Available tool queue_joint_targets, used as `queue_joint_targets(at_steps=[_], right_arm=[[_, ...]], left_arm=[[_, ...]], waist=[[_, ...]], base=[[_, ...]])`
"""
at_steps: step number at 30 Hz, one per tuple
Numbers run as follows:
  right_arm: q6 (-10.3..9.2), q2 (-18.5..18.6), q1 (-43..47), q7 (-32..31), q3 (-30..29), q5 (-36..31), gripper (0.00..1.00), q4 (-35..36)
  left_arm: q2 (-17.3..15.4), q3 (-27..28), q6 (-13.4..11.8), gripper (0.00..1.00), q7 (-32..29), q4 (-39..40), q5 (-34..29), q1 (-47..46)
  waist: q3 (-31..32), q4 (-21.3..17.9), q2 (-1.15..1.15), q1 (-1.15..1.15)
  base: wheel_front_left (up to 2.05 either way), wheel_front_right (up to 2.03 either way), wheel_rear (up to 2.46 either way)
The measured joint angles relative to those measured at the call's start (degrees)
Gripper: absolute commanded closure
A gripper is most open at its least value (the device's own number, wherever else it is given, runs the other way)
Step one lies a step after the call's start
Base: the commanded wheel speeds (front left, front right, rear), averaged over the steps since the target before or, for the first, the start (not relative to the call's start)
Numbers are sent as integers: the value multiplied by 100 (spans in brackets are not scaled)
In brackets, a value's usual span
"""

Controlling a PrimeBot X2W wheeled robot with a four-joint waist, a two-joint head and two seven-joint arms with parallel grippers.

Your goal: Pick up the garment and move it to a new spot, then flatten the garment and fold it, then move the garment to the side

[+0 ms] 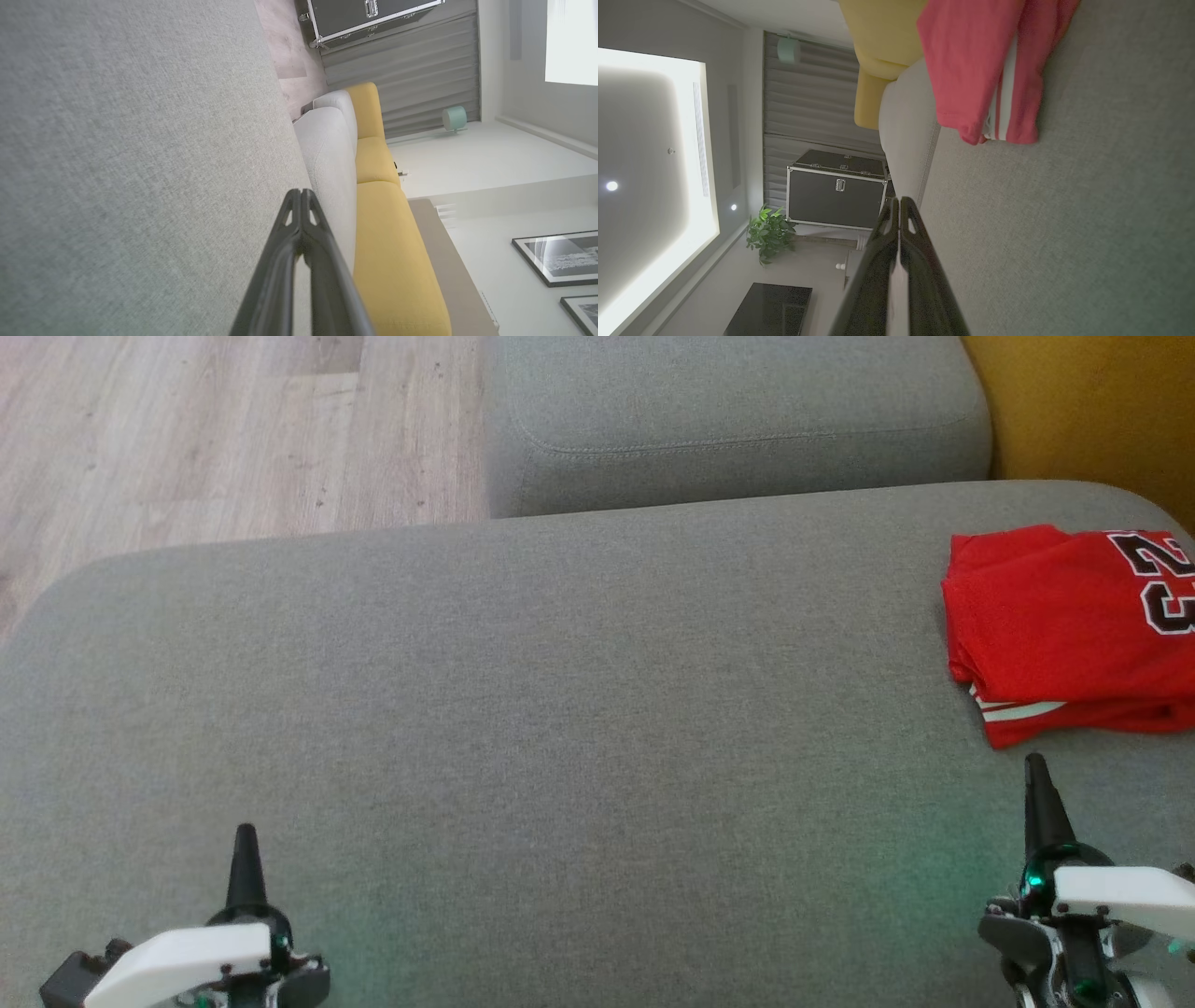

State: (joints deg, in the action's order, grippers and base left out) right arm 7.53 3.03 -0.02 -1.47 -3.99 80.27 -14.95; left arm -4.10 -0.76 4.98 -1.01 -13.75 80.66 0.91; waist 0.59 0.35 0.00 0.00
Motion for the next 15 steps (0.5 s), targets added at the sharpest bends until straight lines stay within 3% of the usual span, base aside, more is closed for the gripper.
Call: queue_joint_targets(at_steps=[15], right_arm=[[0,1,-229,-238,-133,977,100,-63]], left_arm=[[7,218,156,100,-247,-135,1004,-277]], waist=[[-61,-27,0,0]], base=[[0,0,0]])
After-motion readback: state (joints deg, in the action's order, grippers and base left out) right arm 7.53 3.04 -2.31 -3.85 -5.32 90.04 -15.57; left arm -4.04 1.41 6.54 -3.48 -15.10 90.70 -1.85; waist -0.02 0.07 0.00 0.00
